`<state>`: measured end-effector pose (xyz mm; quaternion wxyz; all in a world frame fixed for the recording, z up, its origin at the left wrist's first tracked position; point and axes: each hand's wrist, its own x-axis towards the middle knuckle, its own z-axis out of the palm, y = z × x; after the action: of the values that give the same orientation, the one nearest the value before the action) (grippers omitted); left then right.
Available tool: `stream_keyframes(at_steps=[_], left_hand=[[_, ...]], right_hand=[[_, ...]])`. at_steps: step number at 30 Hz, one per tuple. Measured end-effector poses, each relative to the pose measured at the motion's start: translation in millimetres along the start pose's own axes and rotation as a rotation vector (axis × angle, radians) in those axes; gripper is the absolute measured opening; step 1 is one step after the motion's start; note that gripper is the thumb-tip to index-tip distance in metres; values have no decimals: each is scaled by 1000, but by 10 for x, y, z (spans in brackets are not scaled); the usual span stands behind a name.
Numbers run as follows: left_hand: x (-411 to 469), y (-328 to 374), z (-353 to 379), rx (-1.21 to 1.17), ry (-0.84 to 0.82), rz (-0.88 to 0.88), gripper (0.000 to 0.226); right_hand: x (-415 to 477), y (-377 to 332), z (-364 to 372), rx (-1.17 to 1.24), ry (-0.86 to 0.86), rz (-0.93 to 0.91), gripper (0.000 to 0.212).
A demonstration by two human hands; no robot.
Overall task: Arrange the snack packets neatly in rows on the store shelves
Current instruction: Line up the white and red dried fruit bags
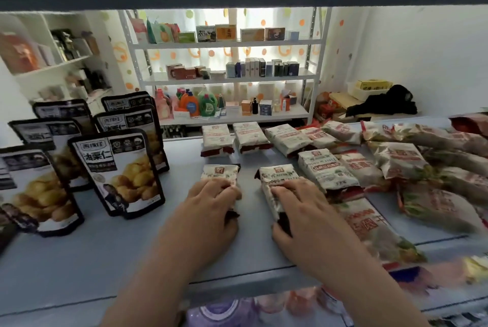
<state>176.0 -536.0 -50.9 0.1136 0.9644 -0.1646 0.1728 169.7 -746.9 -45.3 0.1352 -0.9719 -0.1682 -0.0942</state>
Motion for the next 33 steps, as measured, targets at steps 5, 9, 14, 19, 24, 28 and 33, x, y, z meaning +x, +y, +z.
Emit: stream_keyframes(at_steps=[5, 9, 14, 19, 24, 28, 33], left_hand=[[-53, -7, 40, 48, -23, -137, 60], [-37, -2, 104, 49, -30, -143, 65], [-69, 8, 110, 20, 12, -141, 65], [-82, 23, 66, 28, 27, -145, 65], [-80, 105, -8, 82, 39, -108, 64], [-30, 272, -80, 34, 149, -45, 59], [119, 619, -133, -79, 183, 76, 56]], right_hand=[[403, -206, 89, -45, -138, -20, 62], [489, -227, 211, -50, -194, -3, 64], [439, -147, 328, -12, -107, -26, 64], [350, -118, 126, 98, -47, -99, 66], [90, 77, -253, 162, -6, -192, 52], [1, 435, -576, 119, 42, -113, 36], [245, 968, -921, -1, -32, -40, 29]])
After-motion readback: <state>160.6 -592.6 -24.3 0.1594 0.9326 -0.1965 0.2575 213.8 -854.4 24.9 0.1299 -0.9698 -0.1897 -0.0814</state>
